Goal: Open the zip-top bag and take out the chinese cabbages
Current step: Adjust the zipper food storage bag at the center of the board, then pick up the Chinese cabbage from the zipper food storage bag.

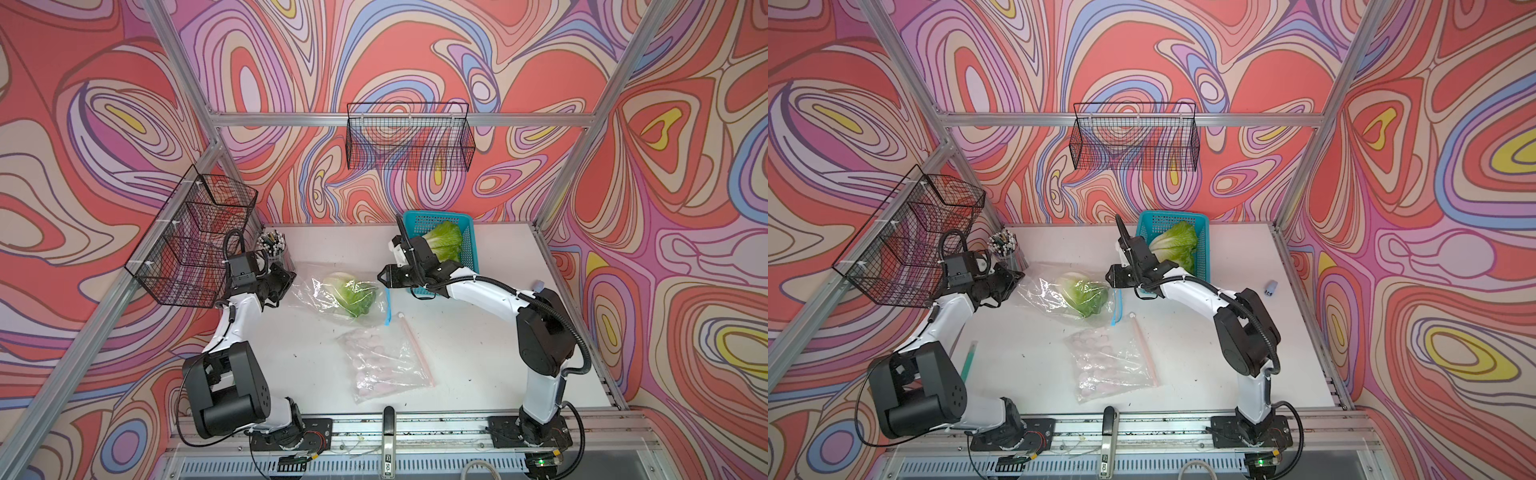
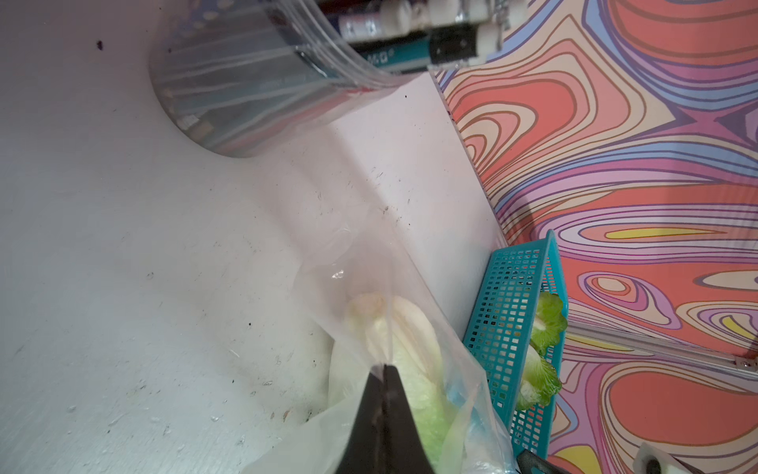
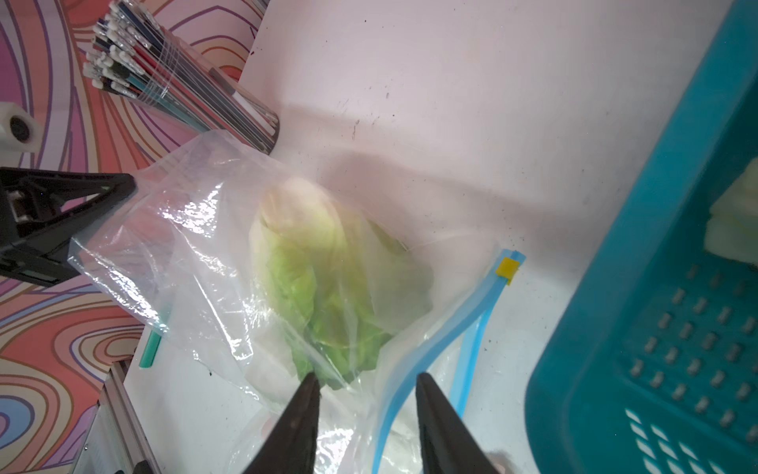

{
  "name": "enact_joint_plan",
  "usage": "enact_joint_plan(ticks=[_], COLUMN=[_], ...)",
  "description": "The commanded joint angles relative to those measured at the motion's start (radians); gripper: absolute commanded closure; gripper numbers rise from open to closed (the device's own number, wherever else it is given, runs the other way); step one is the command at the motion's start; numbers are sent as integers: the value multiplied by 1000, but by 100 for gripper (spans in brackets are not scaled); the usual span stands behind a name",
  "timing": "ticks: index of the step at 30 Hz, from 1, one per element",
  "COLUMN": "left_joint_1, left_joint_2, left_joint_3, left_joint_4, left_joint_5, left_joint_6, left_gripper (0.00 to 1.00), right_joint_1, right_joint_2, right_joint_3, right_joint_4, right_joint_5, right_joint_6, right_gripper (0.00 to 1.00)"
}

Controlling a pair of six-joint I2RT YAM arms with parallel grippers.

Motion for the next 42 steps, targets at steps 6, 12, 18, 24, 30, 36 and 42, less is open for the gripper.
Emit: enact_joint_plan(ticks=[6, 12, 18, 24, 30, 36, 42], left_joint_1=[21, 21, 22, 21, 21, 21, 19], left_joint_2=[0, 0, -1, 0, -6, -8, -8], left_joint_3=[17, 18, 18, 18, 17, 13, 8], left_joint_4=[-36, -34, -35, -35, -33, -22, -8], left_joint_5=[-8, -9, -11, -12, -10, 1, 12], left_joint_6=[11, 11, 13, 13, 14, 11, 6], left_gripper=[100, 100, 100, 100, 100, 100, 100], right_joint_1=[-5, -5, -5, -5, -5, -5, -4], right_joint_2=[-105, -154, -154, -141, -59, -17, 40], right_joint_3=[-65, -163, -245, -353, -433, -449, -459], right_joint_4=[32, 81, 124, 284, 531, 646, 797], right_joint_5=[39, 50, 27, -41, -170, -198, -248], right_joint_6=[-2, 39, 93, 183, 317, 377, 462], right_gripper=[55, 79, 100, 100, 100, 98, 88])
